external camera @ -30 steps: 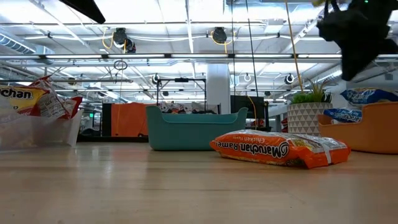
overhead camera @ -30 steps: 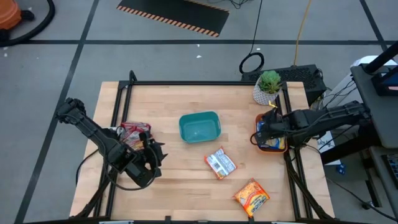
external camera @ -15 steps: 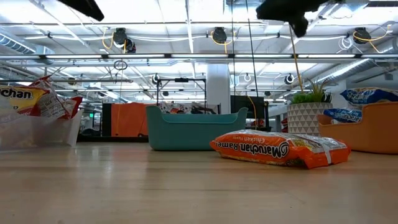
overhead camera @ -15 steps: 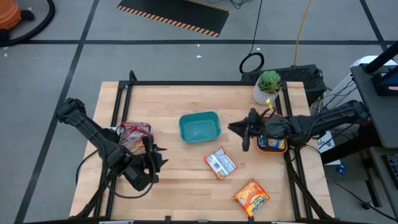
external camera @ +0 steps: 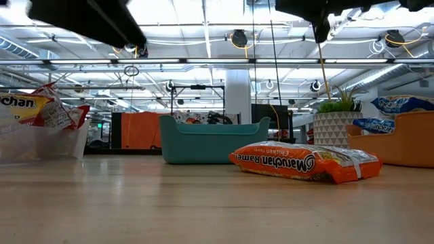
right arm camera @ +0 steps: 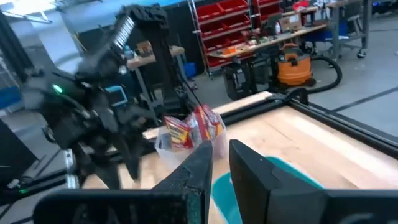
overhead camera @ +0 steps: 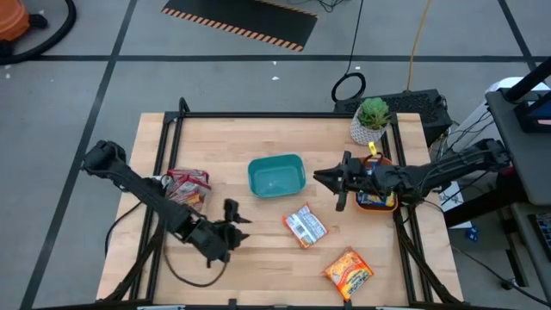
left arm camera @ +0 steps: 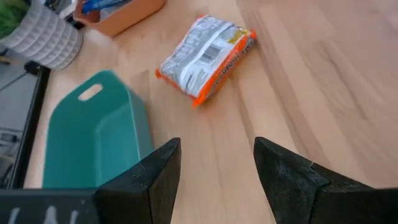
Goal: Sort Maruchan noodles
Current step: Put the top orange noodle pack into the green bin
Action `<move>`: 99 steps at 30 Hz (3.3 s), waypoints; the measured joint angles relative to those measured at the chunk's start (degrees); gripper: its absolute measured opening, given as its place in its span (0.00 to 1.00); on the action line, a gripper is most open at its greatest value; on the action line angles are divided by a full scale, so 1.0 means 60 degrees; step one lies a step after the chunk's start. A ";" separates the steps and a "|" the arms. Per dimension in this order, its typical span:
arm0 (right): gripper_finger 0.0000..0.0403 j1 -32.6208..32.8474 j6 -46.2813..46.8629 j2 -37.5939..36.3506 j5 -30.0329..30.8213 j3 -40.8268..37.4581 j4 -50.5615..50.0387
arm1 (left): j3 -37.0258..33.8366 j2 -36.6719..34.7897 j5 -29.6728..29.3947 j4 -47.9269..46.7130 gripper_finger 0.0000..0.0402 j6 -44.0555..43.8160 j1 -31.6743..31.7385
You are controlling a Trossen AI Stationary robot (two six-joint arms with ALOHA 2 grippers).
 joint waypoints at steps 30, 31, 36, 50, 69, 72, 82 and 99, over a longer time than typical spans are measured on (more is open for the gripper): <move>0.12 0.0750 0.0001 -0.0383 -0.0303 0.0015 0.0281 | 0.2029 0.5129 0.1392 0.2162 0.52 0.1844 0.2724; 0.12 0.0750 0.0003 -0.0383 -0.0303 0.0013 0.0279 | 0.2029 0.5129 0.1698 0.2162 0.52 0.1827 0.2815; 0.12 0.0747 0.0003 -0.0383 -0.0300 0.0015 0.0280 | 0.2044 0.5218 0.2051 0.2249 0.52 0.1641 0.3042; 0.12 0.0738 0.0003 -0.0383 -0.0281 0.0018 0.0361 | 0.2036 0.5403 0.2175 0.2619 0.52 0.1353 0.3049; 0.12 0.0736 -0.0001 -0.0383 -0.0271 0.0018 0.0357 | 0.2017 0.5450 0.3221 0.3194 0.23 0.1258 0.3055; 0.12 0.0736 -0.0016 -0.0383 -0.0271 0.0018 0.0357 | 0.2007 0.5457 0.3157 0.3287 0.16 0.1343 0.3011; 0.12 0.0732 -0.0084 -0.0383 -0.0271 0.0018 0.0065 | 0.1996 0.5148 0.2661 0.3152 0.02 0.1809 0.2870; 0.12 0.0732 -0.0073 -0.0383 -0.0288 0.0018 0.0006 | 0.2004 0.1802 -0.0058 0.1394 0.02 0.2939 0.3069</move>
